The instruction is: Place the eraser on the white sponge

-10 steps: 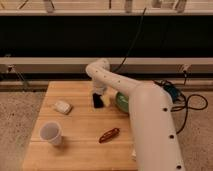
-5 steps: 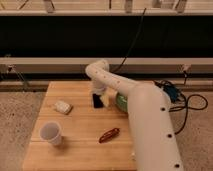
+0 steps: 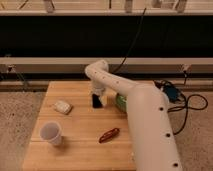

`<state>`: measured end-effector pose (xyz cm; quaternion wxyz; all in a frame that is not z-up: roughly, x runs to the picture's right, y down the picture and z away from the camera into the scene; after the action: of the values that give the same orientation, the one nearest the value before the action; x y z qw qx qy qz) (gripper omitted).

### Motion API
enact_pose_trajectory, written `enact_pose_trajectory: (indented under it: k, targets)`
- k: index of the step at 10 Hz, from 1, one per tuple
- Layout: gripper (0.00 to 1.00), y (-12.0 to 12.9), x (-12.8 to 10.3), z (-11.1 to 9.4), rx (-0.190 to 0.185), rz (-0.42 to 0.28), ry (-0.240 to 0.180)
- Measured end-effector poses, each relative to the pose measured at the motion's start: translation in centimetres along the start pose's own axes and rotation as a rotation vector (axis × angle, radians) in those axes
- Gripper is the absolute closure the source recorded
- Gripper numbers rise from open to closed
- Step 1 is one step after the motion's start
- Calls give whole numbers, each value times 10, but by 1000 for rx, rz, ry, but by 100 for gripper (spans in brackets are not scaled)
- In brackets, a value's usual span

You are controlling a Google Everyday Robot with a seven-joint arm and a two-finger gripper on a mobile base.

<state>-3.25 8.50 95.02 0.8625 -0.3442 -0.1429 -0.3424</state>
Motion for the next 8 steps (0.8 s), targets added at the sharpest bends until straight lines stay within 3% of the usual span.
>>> enact_pose_trajectory:
  k: [5,8]
  targets:
    - [99,-1,-3,2,4,13,-6]
    - [100,-1,-4,0,1,10,0]
